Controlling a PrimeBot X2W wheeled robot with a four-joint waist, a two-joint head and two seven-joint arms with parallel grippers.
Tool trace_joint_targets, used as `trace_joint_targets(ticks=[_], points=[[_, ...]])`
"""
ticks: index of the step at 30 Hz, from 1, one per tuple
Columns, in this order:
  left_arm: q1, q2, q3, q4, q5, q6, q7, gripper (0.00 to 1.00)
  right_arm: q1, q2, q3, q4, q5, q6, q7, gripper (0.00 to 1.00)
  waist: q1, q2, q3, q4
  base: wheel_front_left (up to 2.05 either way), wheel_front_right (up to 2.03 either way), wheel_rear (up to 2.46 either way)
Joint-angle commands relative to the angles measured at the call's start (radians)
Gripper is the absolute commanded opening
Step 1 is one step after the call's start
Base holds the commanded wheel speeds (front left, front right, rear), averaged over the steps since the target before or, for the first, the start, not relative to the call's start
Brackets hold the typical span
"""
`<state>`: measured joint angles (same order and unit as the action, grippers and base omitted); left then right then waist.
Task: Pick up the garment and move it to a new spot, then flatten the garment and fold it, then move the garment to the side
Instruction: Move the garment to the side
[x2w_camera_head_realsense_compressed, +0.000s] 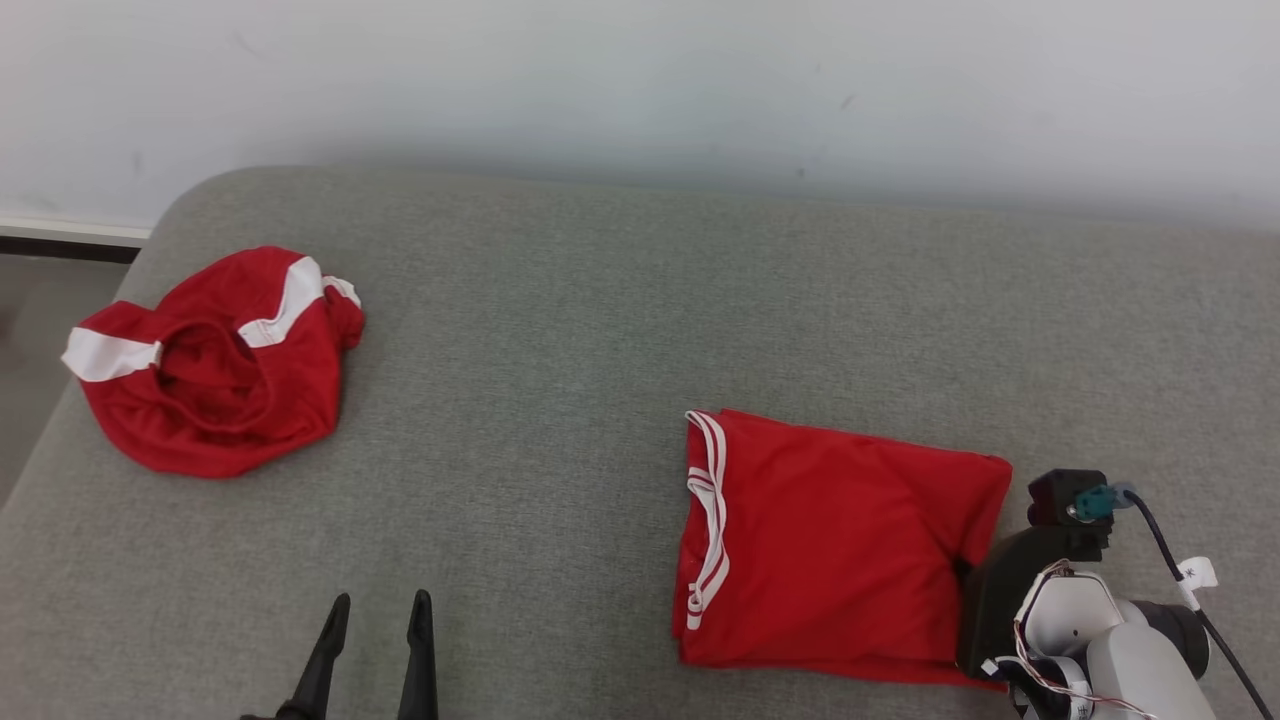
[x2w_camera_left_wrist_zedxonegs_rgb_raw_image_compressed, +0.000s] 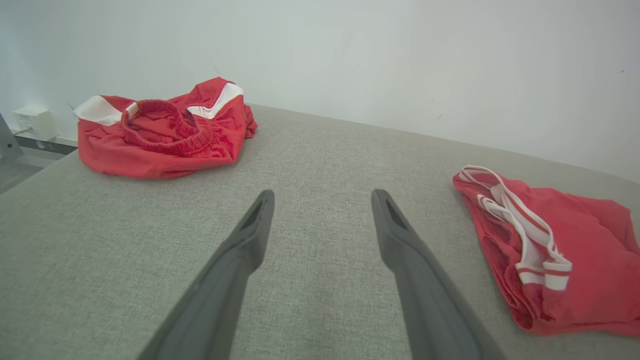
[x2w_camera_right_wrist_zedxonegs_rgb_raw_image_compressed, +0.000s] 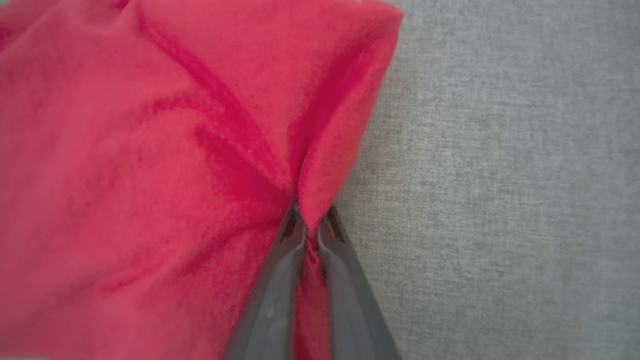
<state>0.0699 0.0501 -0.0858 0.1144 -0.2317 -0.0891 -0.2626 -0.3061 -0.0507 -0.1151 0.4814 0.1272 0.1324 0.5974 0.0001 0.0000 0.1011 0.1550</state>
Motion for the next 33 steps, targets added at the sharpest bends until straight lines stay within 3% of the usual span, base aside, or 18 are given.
trace_joint_targets(ticks=[1,6,17,23,33], points=[[-0.015,0.0,0.003,-0.004,0.005,-0.002,-0.003,1.0,0.041,-0.009,-0.003,0.019,-0.009,-0.003,0.017,0.0,-0.0001,0.0,0.007,-0.013,0.0,0.0,0.0],[-0.025,0.0,0.01,-0.047,0.019,-0.006,-0.003,1.0,-0.008,-0.076,0.098,-0.033,-0.03,-0.004,0.042,0.0,-0.0001,0.0,0.038,-0.081,0.0,0.0,0.0],[-0.093,0.001,0.027,-0.125,0.078,-0.025,-0.003,1.0,-0.213,-0.325,0.428,-0.113,0.068,-0.003,0.029,0.0,-0.0001,0.0,0.152,-0.315,0.0,0.0,0.0],[-0.147,0.015,0.013,-0.168,0.11,-0.035,-0.003,1.0,-0.342,-0.401,0.489,-0.053,0.099,-0.003,-0.051,0.0,-0.0001,0.0,0.229,-0.418,0.0,0.0,0.0],[-0.218,0.07,-0.042,-0.216,0.135,-0.04,-0.003,1.0,-0.516,-0.482,0.502,0.104,0.096,-0.003,-0.196,0.0,-0.0001,0.0,0.344,-0.504,0.0,0.0,0.0]])
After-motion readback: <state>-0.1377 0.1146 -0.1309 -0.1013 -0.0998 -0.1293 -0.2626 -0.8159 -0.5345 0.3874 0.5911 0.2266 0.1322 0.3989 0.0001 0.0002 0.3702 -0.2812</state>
